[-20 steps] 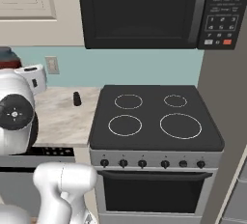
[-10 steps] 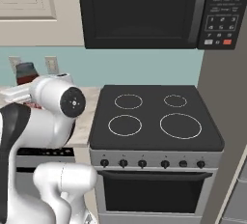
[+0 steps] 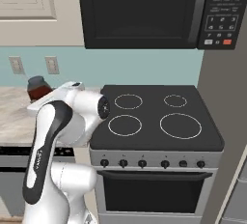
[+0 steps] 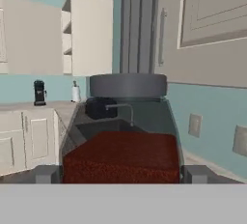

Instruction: Collect the paprika, ketchup, and shaker from the cabinet and place them next to the stove.

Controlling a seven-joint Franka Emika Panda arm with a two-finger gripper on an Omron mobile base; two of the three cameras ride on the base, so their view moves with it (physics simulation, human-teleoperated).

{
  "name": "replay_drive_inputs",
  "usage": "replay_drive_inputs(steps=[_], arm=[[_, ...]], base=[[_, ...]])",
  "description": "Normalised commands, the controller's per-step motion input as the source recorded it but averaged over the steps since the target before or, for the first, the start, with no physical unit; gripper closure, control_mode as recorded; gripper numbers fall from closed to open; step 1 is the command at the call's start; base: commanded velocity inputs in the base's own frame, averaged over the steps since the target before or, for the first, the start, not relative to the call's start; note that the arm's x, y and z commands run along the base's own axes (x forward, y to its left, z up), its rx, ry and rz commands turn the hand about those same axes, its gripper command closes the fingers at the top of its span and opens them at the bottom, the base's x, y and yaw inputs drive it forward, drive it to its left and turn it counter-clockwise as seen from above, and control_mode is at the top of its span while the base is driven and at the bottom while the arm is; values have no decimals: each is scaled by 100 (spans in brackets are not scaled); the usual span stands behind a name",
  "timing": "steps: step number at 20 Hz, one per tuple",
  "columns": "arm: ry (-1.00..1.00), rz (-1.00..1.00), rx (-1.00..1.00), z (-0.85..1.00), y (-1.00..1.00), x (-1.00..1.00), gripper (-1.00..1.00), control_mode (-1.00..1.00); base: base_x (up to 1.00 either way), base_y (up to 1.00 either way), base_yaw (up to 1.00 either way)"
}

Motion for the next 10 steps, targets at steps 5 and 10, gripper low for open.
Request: replay_drive_inputs(steps=[5, 10], arm=[[-8, 21, 1, -47, 0, 43, 100, -100], [1, 13, 0, -31, 0, 53, 100, -100]], base=[[0, 0, 0], [0, 0, 0]])
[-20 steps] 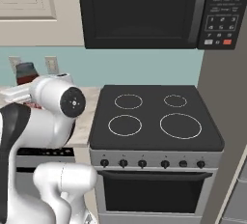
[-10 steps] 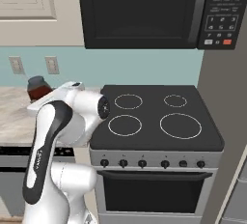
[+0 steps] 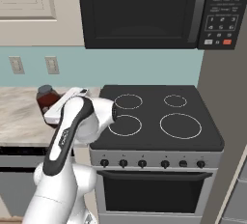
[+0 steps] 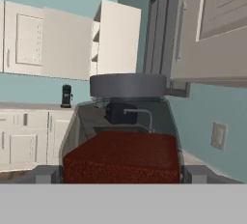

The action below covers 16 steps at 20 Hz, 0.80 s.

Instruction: Collect the paprika, ketchup, and shaker from the cabinet and place them next to the stove.

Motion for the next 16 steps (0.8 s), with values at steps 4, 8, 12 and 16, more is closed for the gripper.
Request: replay_drive_inputs(steps=[4, 8, 12, 16], arm=[[6, 10, 0, -18, 0, 68, 100, -100], [11, 10, 0, -15, 0, 73, 100, -100], [8, 12, 0, -23, 1, 69, 100, -100], [2, 12, 0, -33, 3, 63, 100, -100]], base=[[0, 0, 0], [0, 0, 0], [0, 0, 0], [0, 0, 0]])
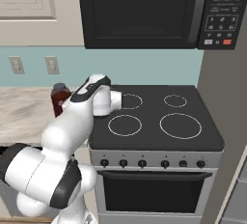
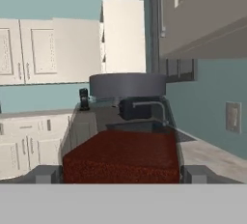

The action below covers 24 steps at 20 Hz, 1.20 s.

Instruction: Collect the paprika, ketchup, and shaker from the cabinet and place them next to the stove.

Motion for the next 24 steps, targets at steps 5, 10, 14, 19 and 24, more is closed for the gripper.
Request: replay_drive_inputs(steps=[5, 10, 14, 19, 24], arm=[[0, 11, 0, -40, 4, 47, 100, -100], [-4, 9, 0, -35, 5, 28, 100, -100], [-9, 4, 0, -25, 7, 8, 100, -100], [-10, 0, 0, -23, 13, 2, 100, -100], [-8, 0, 0, -21, 22, 0, 100, -100]], base=[[0, 0, 0], [0, 0, 0], [0, 0, 0], [0, 0, 0], [0, 0, 0]])
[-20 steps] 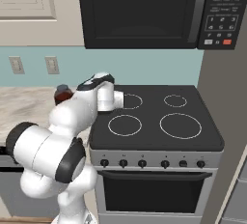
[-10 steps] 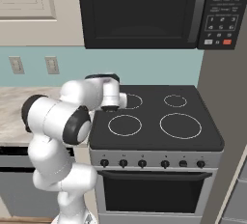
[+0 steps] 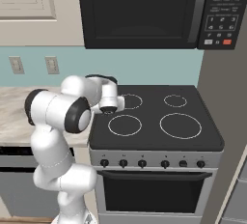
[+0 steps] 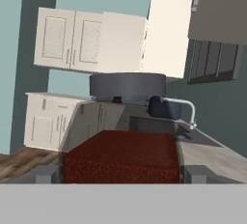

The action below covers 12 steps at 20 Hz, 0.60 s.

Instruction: Collect the paprika, ketchup, and shaker from the cabinet and place them next to the stove.

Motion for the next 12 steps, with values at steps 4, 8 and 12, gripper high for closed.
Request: replay_drive_inputs(steps=[4, 8, 12], arm=[[-2, 0, 0, -11, 25, 0, 100, -100], [0, 0, 0, -12, 16, 10, 100, -100], [0, 0, 0, -8, 2, 23, 100, -100]], base=[[0, 0, 0], [0, 0, 0], [0, 0, 0]])
